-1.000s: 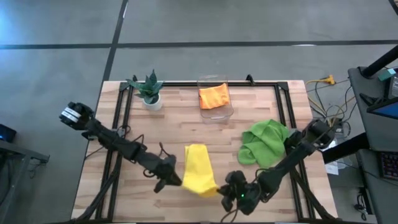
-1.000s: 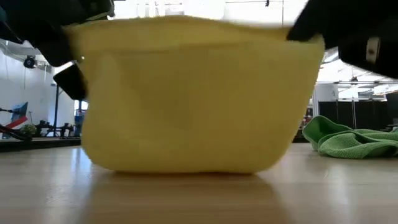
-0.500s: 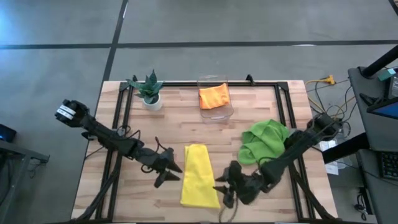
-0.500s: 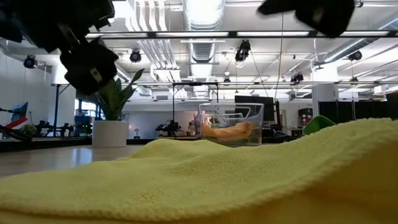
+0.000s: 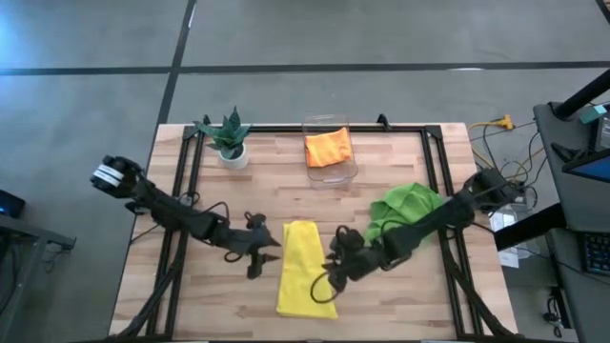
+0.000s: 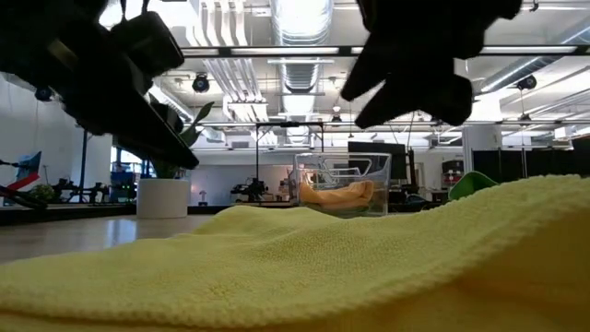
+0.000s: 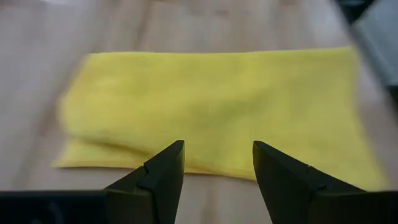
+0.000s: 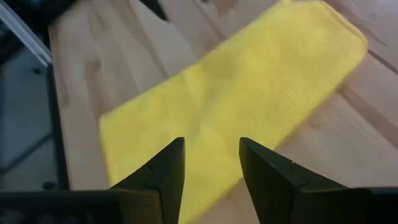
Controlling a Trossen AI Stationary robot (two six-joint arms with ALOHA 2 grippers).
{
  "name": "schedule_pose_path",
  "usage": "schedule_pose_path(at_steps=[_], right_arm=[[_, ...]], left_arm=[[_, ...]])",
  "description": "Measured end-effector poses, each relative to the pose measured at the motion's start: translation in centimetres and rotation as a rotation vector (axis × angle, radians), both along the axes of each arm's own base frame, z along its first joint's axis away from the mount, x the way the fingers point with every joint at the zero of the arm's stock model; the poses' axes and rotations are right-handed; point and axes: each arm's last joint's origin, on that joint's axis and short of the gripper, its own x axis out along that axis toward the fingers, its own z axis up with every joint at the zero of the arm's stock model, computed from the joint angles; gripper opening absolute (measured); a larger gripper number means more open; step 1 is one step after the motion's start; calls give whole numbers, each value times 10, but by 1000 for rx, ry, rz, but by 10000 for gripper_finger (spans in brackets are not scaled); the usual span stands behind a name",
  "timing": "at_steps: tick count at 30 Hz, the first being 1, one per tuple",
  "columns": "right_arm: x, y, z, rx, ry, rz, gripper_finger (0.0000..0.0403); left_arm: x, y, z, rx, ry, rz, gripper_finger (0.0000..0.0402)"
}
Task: Fold microfiber towels
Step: Fold the yellow towel
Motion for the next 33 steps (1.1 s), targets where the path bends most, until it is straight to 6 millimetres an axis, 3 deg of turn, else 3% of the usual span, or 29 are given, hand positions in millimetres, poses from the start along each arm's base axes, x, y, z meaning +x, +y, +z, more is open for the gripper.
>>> schedule_pose_path(at_steps=[6,15,21,26,33], right_arm=[[30,-39,13,97,-148,-31,147],[45,-76,16,50,-196,3,141],[53,-74,0,-168,-151,230,145],[67,-73,-21,-289,-101,321,158],[99,-71,-52,-316,-22,354,164]], left_arm=[[9,19,-18,216,67,-2,175],[23,40,-42,235,148,87,175],[31,41,-42,219,100,103,175],[31,42,-50,220,130,95,175],[33,41,-54,197,138,82,175]])
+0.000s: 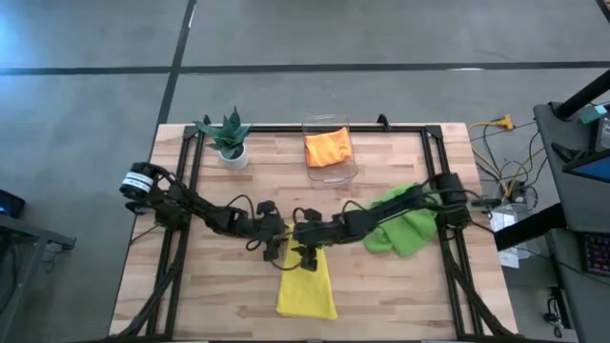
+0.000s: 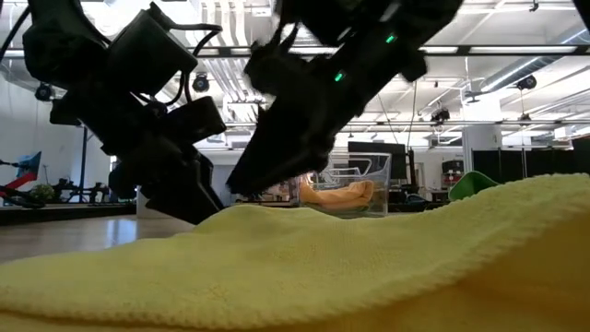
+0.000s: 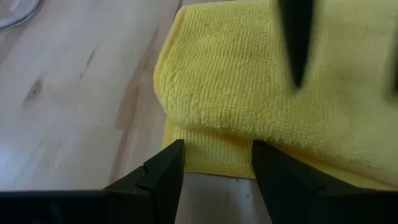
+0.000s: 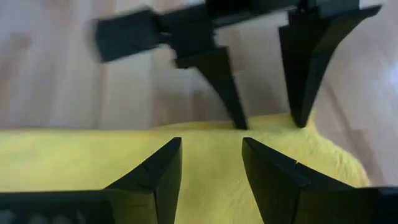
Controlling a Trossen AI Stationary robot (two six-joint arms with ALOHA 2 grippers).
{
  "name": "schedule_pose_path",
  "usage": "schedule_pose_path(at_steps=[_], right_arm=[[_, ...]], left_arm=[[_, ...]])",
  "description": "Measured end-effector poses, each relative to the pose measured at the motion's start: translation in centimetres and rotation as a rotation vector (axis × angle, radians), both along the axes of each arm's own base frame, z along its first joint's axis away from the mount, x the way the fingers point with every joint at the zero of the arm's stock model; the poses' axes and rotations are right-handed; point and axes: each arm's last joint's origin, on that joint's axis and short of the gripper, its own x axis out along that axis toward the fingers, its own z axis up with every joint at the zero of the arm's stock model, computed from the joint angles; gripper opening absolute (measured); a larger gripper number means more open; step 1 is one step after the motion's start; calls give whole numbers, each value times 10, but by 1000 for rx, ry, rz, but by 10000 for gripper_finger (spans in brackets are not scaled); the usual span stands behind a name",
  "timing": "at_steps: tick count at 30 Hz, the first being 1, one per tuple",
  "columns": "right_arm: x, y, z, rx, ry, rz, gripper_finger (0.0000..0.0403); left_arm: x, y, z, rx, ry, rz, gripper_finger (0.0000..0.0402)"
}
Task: Fold microfiber towels
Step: Fold the yellow towel
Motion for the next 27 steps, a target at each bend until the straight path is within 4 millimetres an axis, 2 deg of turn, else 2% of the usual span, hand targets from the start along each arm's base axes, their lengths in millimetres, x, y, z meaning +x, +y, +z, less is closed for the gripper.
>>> schedule_pose_path(at_steps=[7,12,15,21,27], right_arm=[[24,-3,-18,-59,198,-6,145],[31,-1,-13,-95,255,44,72],[31,-2,-2,-92,239,43,22],[13,-7,32,-126,302,25,13],[-18,1,50,-135,376,32,13]], left_arm=[[-1,0,2,-17,0,4,175],[-1,1,1,-17,7,4,175],[-2,1,1,-17,10,5,175],[-6,2,-3,-17,24,5,175],[-11,4,-8,-12,45,8,175]])
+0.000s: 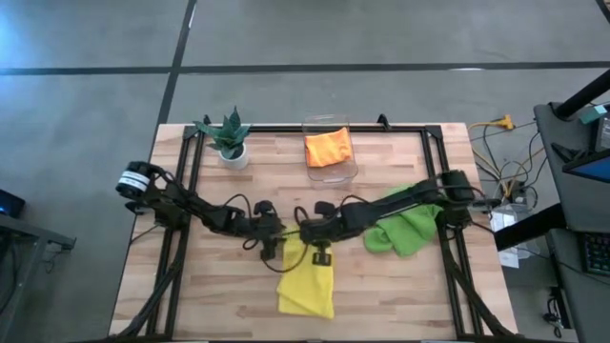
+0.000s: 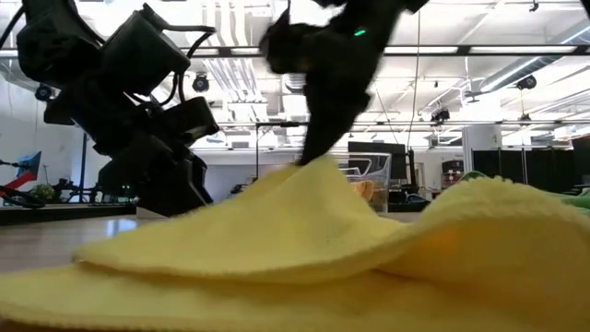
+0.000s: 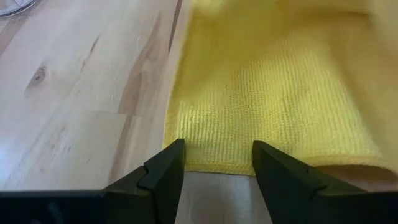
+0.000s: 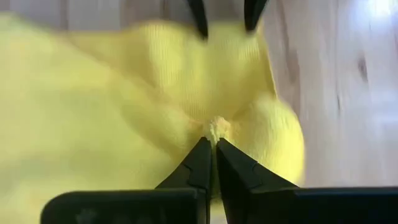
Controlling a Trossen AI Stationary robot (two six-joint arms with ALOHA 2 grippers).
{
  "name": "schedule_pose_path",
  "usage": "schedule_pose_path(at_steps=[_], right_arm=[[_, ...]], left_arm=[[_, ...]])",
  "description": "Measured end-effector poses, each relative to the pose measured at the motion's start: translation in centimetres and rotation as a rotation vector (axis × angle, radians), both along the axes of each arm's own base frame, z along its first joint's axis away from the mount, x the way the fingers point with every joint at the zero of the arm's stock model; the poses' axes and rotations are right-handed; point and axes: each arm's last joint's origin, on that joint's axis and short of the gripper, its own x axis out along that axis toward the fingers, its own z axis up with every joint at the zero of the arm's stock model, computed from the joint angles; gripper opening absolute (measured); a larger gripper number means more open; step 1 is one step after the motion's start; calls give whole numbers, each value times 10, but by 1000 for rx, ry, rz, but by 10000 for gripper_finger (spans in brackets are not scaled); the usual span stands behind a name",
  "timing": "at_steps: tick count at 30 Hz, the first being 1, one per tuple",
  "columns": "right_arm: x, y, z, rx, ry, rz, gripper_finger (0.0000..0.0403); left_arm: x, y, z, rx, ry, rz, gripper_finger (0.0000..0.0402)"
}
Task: Fold microfiber towels
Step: Fold the yellow towel
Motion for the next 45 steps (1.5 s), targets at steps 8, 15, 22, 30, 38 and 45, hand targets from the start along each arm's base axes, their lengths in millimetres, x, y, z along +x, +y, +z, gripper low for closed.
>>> schedule_pose_path(at_steps=[8,15,22,30,38,45], right_arm=[[-83,23,10,0,-12,-128,12],[-169,25,9,111,-13,-301,12],[-215,15,36,257,-187,-466,12],[-246,9,50,283,-174,-478,13],[-242,9,59,250,-321,-423,14],[-200,25,59,315,-549,-336,70]], left_arm=[[-2,1,-2,-30,4,5,175],[-5,3,-4,-34,28,8,175],[-10,4,11,-50,36,-3,175],[-41,17,30,-21,210,26,175],[-55,26,48,17,222,81,175],[-56,28,91,28,-19,138,175]])
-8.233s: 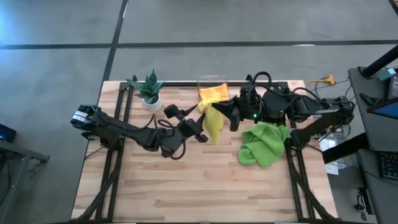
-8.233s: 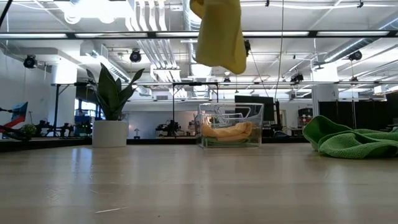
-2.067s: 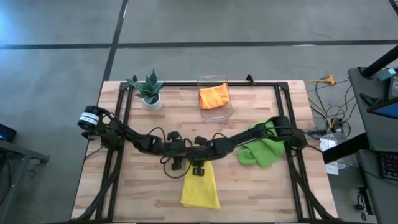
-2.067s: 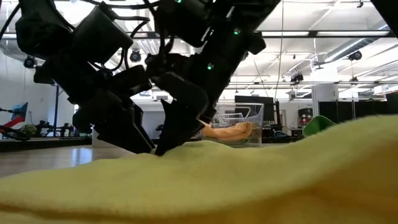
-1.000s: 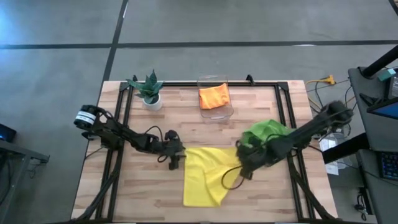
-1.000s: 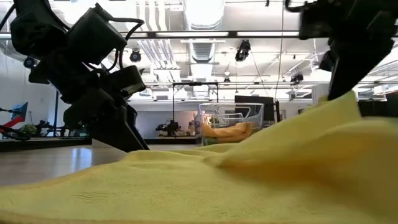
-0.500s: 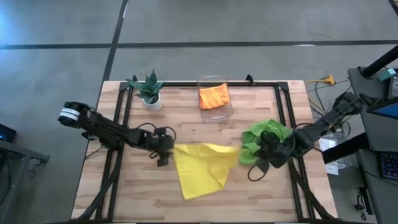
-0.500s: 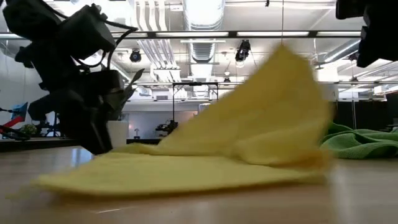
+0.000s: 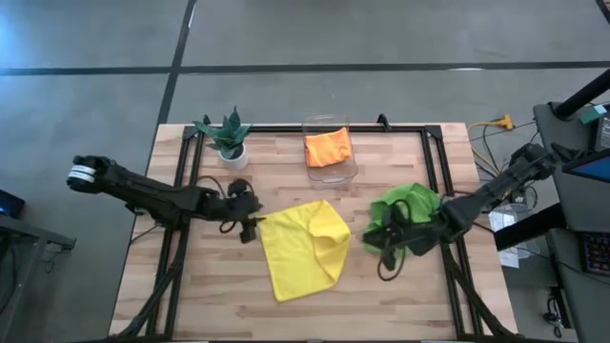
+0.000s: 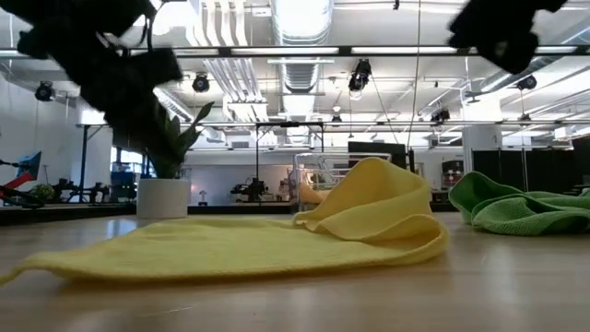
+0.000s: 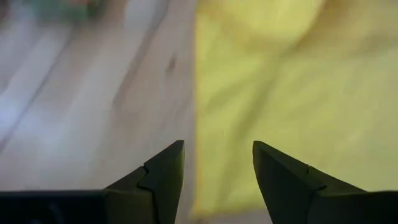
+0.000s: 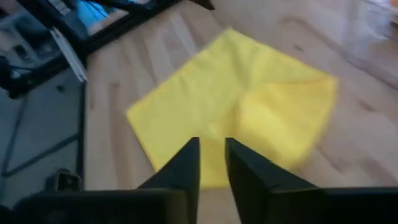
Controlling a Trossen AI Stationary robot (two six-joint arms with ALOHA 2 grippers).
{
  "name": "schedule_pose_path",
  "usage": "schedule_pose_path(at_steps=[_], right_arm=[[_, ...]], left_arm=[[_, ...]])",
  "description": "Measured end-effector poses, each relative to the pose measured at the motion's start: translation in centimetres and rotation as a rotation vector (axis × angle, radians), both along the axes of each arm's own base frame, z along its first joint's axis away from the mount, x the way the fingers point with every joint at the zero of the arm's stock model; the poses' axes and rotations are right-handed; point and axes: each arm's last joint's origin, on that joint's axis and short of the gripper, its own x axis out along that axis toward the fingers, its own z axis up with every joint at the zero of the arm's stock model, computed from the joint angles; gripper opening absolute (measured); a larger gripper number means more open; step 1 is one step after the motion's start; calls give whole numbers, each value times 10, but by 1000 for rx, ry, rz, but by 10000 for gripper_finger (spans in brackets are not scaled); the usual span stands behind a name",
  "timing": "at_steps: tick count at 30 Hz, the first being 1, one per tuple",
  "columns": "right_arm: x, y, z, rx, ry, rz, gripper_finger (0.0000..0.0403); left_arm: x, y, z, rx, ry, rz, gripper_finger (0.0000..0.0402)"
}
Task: Fold microfiber towels
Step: Fold the yellow towel
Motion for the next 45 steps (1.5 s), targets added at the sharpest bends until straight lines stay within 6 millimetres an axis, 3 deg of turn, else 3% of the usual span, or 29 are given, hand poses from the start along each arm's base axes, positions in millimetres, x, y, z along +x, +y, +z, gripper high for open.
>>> schedule_pose_path(at_steps=[3,5,8,12,20,24,29,34,36,41,45], right_arm=[[25,8,-15,29,-20,52,110],[41,14,-29,58,0,106,137],[66,26,-49,57,42,182,170],[95,39,-75,-69,123,243,194],[167,23,-107,-135,253,240,194],[184,9,-113,-162,436,228,193],[183,4,-114,-192,622,310,171],[168,3,-104,-186,743,333,107],[160,3,-92,-167,740,302,78],[128,4,-66,-133,784,242,25],[95,8,-56,-107,832,203,10]], left_arm=[[7,-6,19,-133,-186,-57,175],[11,-11,21,-216,-236,-76,175],[15,-23,9,-282,-177,-63,175],[27,-44,-7,-274,-78,-118,175],[57,-70,-38,-310,57,-117,175],[64,-77,-50,-327,117,-130,175],[65,-81,-59,-340,164,-127,175],[58,-81,-61,-320,209,-137,175],[53,-79,-61,-319,216,-141,175],[33,-73,-68,-297,290,-134,175],[13,-67,-71,-284,330,-135,175]])
